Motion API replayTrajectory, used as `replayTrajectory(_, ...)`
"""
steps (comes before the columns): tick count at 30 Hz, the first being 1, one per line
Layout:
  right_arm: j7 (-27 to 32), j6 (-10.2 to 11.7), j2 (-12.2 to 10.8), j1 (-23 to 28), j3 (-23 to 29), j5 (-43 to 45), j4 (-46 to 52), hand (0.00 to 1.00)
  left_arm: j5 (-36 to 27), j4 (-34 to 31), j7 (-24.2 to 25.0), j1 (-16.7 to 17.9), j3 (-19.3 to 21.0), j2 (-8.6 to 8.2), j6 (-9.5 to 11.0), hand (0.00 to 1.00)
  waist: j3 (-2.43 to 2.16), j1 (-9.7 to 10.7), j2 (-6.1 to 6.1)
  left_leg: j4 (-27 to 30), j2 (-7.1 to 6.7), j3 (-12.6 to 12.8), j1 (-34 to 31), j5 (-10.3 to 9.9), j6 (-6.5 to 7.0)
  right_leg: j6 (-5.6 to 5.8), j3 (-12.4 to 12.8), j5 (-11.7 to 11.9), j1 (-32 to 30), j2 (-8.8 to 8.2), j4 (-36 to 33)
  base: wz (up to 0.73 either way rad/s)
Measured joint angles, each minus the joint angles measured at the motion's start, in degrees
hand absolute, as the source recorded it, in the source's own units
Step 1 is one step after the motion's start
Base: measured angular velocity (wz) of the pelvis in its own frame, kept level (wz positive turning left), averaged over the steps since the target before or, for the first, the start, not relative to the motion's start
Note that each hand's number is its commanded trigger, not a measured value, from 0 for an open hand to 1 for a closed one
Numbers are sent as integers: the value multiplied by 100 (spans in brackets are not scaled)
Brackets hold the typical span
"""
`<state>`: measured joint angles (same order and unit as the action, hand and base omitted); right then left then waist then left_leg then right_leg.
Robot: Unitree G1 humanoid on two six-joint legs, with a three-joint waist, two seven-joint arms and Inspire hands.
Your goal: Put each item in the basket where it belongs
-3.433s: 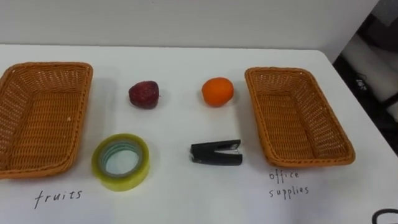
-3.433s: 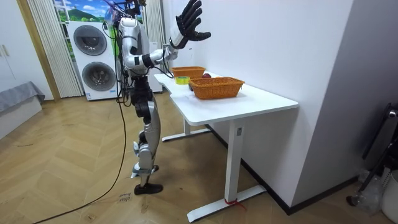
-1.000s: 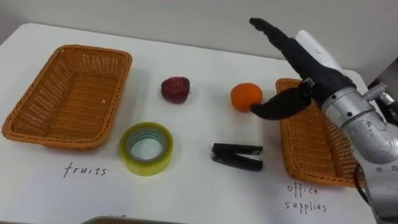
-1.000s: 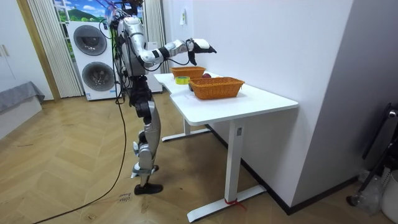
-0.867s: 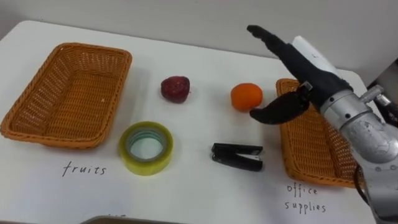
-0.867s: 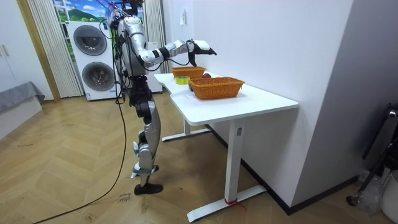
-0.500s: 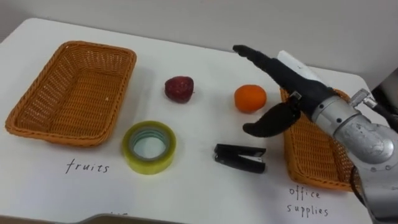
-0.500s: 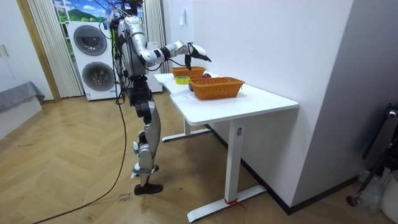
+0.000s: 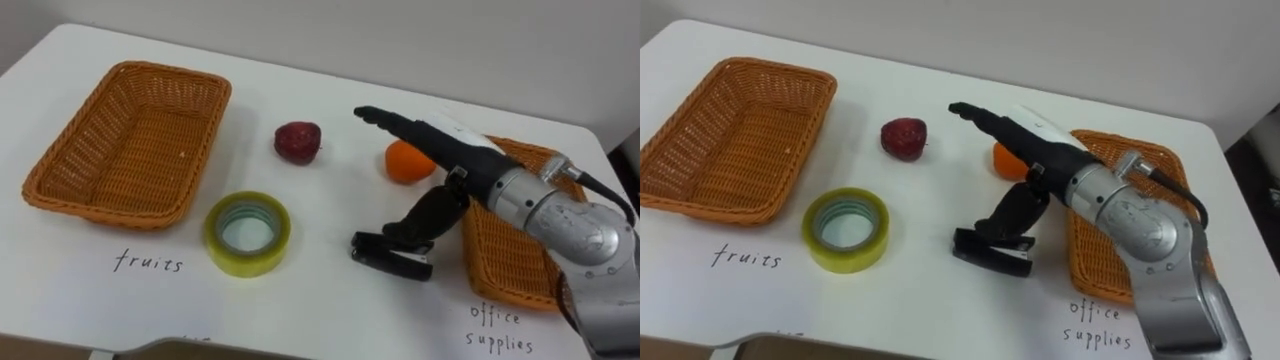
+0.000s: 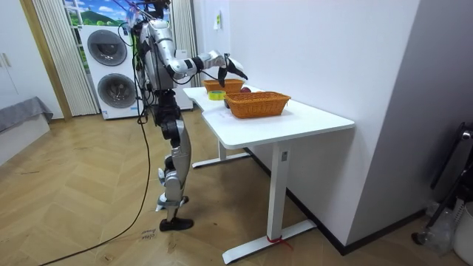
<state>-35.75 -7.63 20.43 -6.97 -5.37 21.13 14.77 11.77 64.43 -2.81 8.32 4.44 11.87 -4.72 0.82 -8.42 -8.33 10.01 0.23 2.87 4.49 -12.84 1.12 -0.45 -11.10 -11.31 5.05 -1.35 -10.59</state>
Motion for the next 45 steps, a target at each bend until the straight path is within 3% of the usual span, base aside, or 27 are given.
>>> replayTrajectory(8, -172, -205, 1, -25, -348, 99, -40, 0, -33, -4, 126, -86, -134, 33, -29, 0, 24, -13, 36, 5, 2, -1, -34, 1, 0, 0, -10, 0, -29, 3, 11, 0)
replayTrajectory(14, -314, -414, 3, -79, -487, 126, -115, 0, -35, -30, 122, -106, -133, 34, -127, 0, 15, -15, 29, 44, -1, -4, -29, 1, 0, 0, -8, 0, -21, -9, 13, 0)
replayTrajectory(19, -316, -509, 7, -80, -487, 238, -546, 0, -23, -28, 125, -150, -131, 37, -197, 0, -32, -70, 7, 90, 0, -13, -34, 1, 0, -3, -21, 3, -16, -17, 3, 0)
replayTrajectory(22, -317, -617, 27, -80, -487, 379, -632, 0, -22, -27, 127, -166, -128, 40, -251, 0, -32, -98, 8, 126, 6, -11, -57, 1, 0, -14, -58, 21, -13, -13, -3, 0)
replayTrajectory(35, -355, -635, 35, -80, -487, 498, -738, 0, -28, -34, 122, -197, -128, 44, -332, 0, -30, -149, -18, 135, 0, -21, -101, 7, 13, -7, -76, 76, -18, -7, -6, 0)
replayTrajectory(45, -412, -863, 35, -79, -491, 616, -1190, 0, -93, -200, 109, -201, -129, 37, -410, 0, -33, -171, -33, 128, 5, -9, -108, 9, 15, -6, -38, 76, -59, 4, -3, 0)
